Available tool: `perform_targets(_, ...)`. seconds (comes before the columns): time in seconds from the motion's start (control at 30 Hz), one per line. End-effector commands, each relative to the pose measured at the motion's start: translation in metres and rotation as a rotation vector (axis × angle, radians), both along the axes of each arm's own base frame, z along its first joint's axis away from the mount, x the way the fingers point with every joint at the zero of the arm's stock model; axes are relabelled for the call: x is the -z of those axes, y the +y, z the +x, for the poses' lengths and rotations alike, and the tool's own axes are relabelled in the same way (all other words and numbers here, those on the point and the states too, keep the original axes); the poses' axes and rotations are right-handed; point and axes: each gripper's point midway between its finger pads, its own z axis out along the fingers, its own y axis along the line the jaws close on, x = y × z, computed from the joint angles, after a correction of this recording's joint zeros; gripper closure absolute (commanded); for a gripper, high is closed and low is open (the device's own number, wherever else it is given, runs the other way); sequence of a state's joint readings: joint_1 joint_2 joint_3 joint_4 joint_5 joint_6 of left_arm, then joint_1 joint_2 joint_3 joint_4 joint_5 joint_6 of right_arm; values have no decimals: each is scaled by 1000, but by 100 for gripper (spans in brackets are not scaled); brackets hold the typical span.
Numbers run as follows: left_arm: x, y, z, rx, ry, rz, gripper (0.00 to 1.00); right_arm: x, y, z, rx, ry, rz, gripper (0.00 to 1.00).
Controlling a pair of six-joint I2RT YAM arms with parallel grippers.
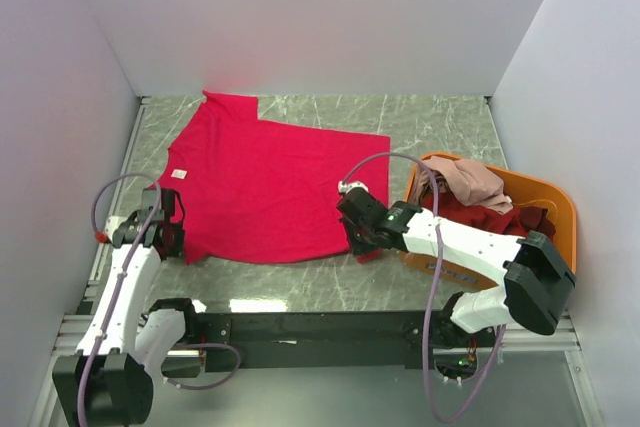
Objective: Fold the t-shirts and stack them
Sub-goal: Fold the tshirt
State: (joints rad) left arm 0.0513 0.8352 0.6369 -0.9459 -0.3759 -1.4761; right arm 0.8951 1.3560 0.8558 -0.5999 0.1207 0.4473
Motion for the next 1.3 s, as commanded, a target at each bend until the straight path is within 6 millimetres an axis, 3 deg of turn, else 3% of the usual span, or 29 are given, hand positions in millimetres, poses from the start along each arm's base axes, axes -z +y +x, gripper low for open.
perform_targets(0.0,-31,-2,36,61,-108,10,99,-21,1,22,30,-63,13,100)
perform_targets(0.27,-65,0,78,103,-202,40,99,-36,-11,49,93,-85,28,100)
perform_targets(0.47,-80,-1,106,137,-248,58,99,-42,-17,68,102,-107,23,100)
perform_targets(0.97,-74,-4,179,165,-243,102,99,-47,-27,110,205,-135,-36,100)
perform_targets(1.27,-53,-3,215,186,-199,116,99,-44,-27,136,275,-153,-87,100)
